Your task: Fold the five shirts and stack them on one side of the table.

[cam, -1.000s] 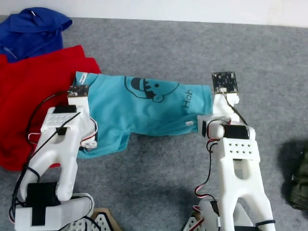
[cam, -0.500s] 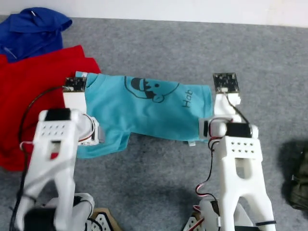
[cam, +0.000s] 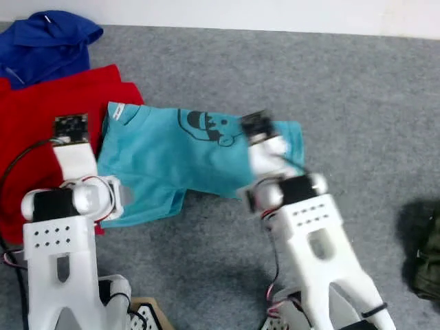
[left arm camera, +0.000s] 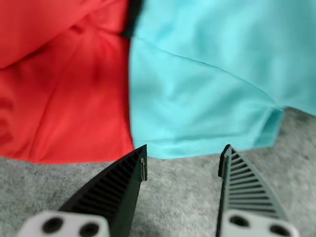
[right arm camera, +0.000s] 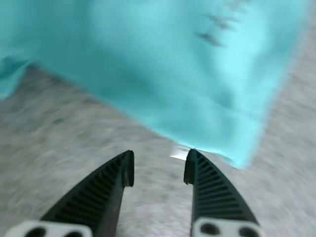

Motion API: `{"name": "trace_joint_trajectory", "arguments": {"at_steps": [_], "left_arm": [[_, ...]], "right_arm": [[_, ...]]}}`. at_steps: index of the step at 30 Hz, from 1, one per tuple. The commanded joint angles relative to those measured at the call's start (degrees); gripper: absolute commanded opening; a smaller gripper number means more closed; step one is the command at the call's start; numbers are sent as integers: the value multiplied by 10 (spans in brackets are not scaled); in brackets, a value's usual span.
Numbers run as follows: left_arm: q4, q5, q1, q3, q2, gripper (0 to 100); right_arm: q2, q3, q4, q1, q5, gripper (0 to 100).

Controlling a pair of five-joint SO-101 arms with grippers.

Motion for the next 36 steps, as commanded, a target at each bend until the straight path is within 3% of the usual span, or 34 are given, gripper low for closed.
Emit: {"name": "trace_joint_trajectory", "arguments": {"at_steps": [1,7,13,23,36], "left_arm": [[-24,-2,-43,7,18,248],[-91,-1,-51,58,73,248],[-191,0,-43,74,171,248],[-274,46,39,73,313,251],[-256,47,72,69,320,248]], "right_arm": [[-15,13,-31,-75,-9,176],[-15,119,-152,-123,-11,176],[-15,216,-265,-121,-10,176],[-15,231,-285,-122,-7,176],[-15,232,-284,-120,-6,176]]}}
